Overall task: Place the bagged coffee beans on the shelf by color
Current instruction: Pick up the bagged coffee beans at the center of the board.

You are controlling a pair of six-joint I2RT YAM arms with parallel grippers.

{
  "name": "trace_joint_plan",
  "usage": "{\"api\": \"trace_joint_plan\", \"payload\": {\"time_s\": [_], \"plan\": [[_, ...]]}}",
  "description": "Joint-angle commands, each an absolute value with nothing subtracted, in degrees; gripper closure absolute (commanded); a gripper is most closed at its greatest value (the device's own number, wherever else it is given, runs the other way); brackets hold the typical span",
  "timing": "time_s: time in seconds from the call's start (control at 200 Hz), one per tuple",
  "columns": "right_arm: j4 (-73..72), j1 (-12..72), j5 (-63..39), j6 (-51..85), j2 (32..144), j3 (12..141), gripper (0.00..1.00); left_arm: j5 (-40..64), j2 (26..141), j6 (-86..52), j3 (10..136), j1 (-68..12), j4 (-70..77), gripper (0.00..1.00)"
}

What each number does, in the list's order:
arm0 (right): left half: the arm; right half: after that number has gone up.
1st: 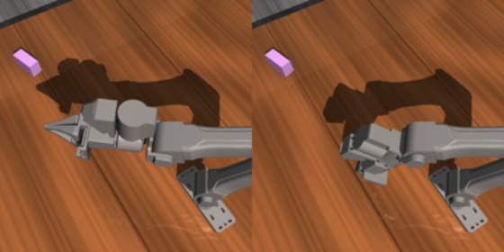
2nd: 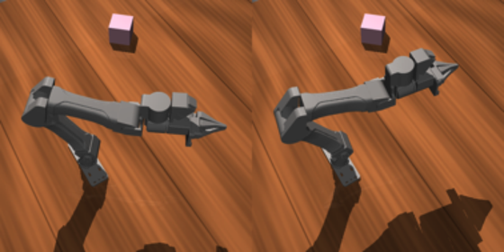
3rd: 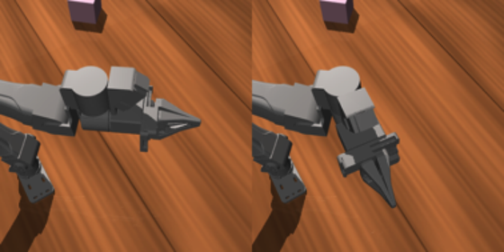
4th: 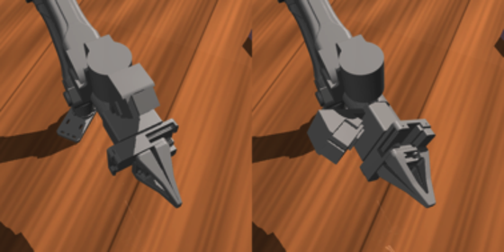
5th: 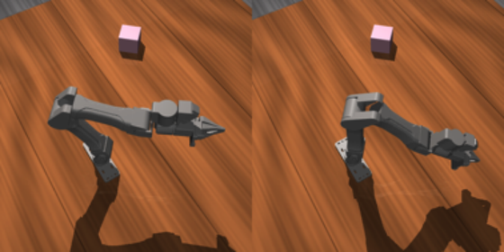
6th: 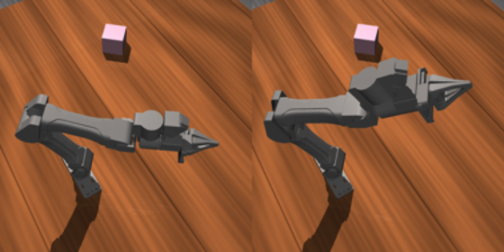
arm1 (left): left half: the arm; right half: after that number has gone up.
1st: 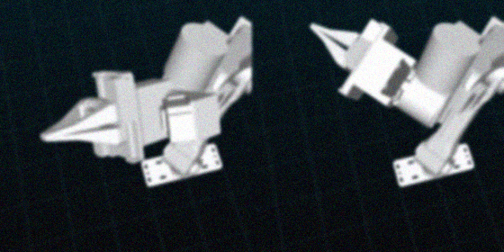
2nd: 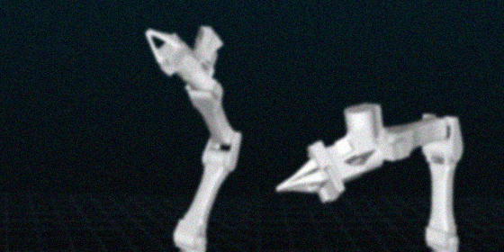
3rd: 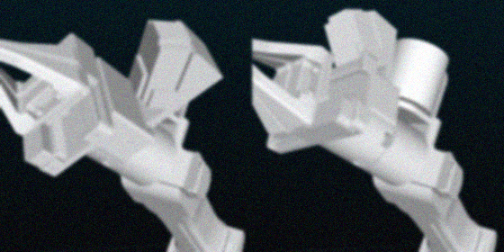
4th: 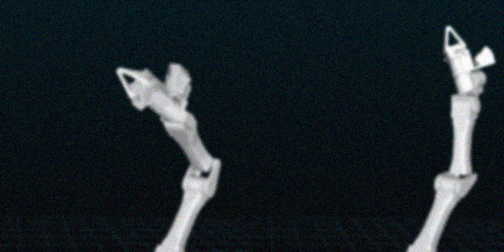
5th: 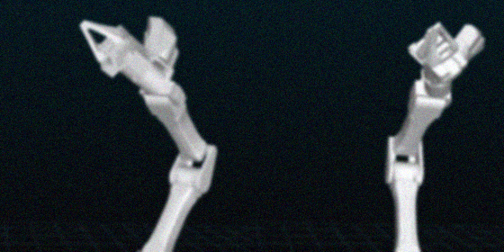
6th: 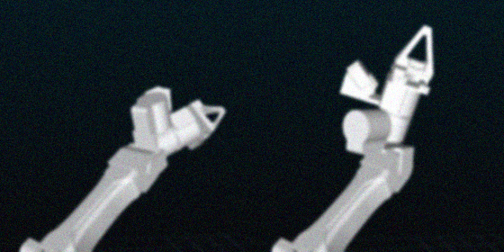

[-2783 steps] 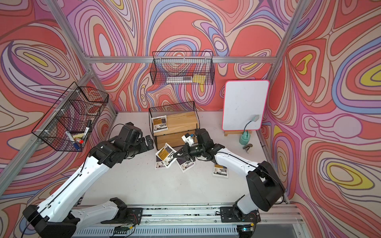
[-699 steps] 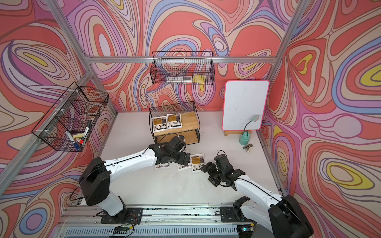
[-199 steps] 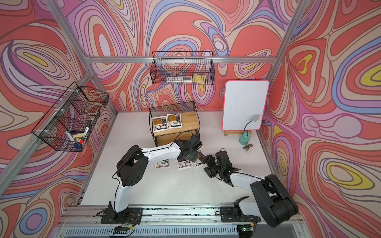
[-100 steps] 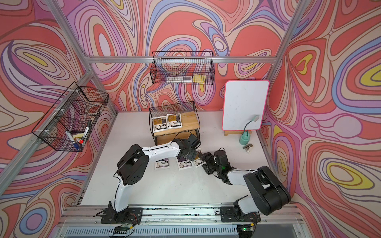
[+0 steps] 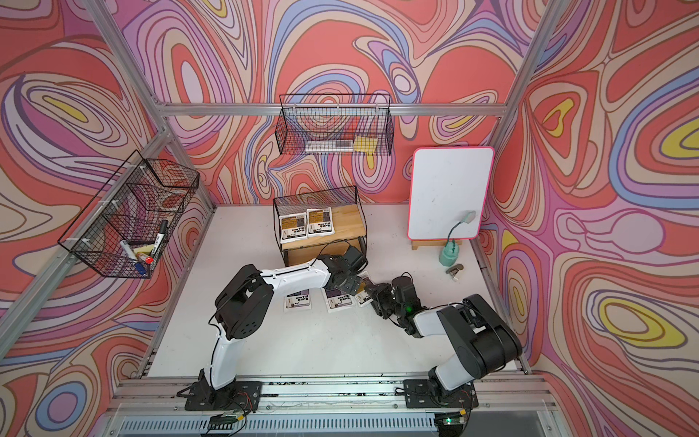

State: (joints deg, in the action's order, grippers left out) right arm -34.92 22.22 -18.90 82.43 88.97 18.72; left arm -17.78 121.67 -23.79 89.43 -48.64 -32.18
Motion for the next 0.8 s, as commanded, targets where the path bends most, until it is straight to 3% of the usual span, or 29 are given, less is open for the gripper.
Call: {"api": "trace_joint_plan", "payload": {"time_s": [0.0, 0.366, 0.576, 0.796], "plan": [[-29.5, 22.4, -17.8, 82.4, 91.2, 16.9, 0.65, -16.6, 121.7, -23.8, 89.2, -48.2, -34.1, 0.01], [-27.6, 22.4, -19.0, 82.0, 87.7, 16.4, 0.93, -13.2, 114.5, -25.4, 87.8, -48.2, -36.5, 0.01], [-24.0, 22.4, -19.7, 82.0, 83.0, 16.7, 0.96, -10.4, 108.3, -26.1, 89.7, -48.2, -39.5, 0.01], [-12.3, 22.4, -18.7, 81.2, 70.5, 17.8, 0.99, -9.3, 100.9, -27.7, 91.1, -48.2, -43.2, 0.01]]}}
